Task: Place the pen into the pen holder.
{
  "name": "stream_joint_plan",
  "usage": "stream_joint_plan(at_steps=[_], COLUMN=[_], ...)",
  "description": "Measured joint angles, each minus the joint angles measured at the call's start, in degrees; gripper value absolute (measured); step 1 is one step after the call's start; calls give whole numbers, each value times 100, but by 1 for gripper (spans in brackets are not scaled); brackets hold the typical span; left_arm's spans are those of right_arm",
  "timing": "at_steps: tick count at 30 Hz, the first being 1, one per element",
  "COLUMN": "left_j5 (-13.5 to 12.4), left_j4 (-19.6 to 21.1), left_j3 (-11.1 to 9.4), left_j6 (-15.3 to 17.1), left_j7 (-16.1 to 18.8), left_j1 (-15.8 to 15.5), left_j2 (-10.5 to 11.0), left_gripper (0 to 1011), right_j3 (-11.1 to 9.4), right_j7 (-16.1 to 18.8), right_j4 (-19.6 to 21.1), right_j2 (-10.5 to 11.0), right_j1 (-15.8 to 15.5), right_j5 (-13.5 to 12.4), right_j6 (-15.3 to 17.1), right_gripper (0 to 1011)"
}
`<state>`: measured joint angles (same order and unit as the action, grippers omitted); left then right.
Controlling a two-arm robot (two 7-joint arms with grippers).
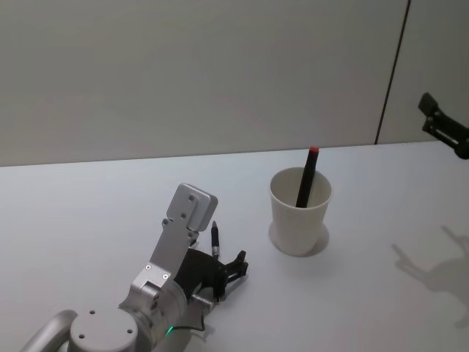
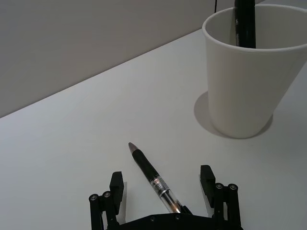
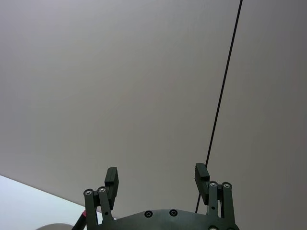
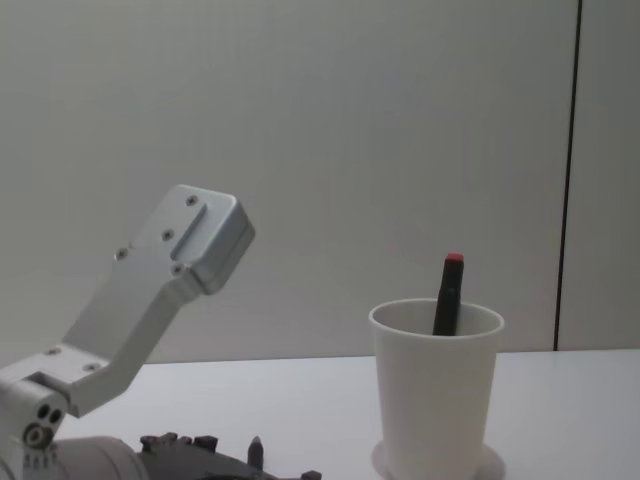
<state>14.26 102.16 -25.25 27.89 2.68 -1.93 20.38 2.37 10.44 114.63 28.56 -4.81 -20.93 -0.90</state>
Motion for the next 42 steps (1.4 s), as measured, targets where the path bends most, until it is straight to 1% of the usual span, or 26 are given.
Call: stream_joint_plan(at_steps=[6, 7, 9, 15, 37, 39, 40, 42], left_j5=[118, 189, 240, 349, 403, 405, 405, 406], left_j4=[-1, 1, 3, 14, 24, 24, 24, 23], left_j3=[27, 46, 57, 99, 151, 152, 153, 154], left_j6=[-14, -14, -10, 19, 51, 52, 53, 54], left_j7=[36, 70, 96, 163, 241, 243, 244, 244], left_j1=[25, 41, 51, 81, 118, 119, 120, 121], left_j2=[-23, -32, -36, -49, -69, -70, -71, -71], left_gripper=[1001, 1001, 1001, 1001, 1001, 981, 943, 923], right_j3=[-3, -4, -6, -6, -6, -6, -6, -6], right_j7=[0, 0, 0, 0, 0, 0, 0, 0], right_j4=[3, 4, 5, 8, 8, 8, 8, 7], right_j2=[0, 0, 0, 0, 0, 0, 0, 0], right_j1=[-2, -3, -4, -7, -10, -10, -10, -10], right_j5=[-4, -5, -6, -7, -6, -6, -6, -6], right_j6=[0, 0, 0, 0, 0, 0, 0, 0], right_gripper=[1004, 1004, 1004, 1004, 1004, 1004, 1004, 1004])
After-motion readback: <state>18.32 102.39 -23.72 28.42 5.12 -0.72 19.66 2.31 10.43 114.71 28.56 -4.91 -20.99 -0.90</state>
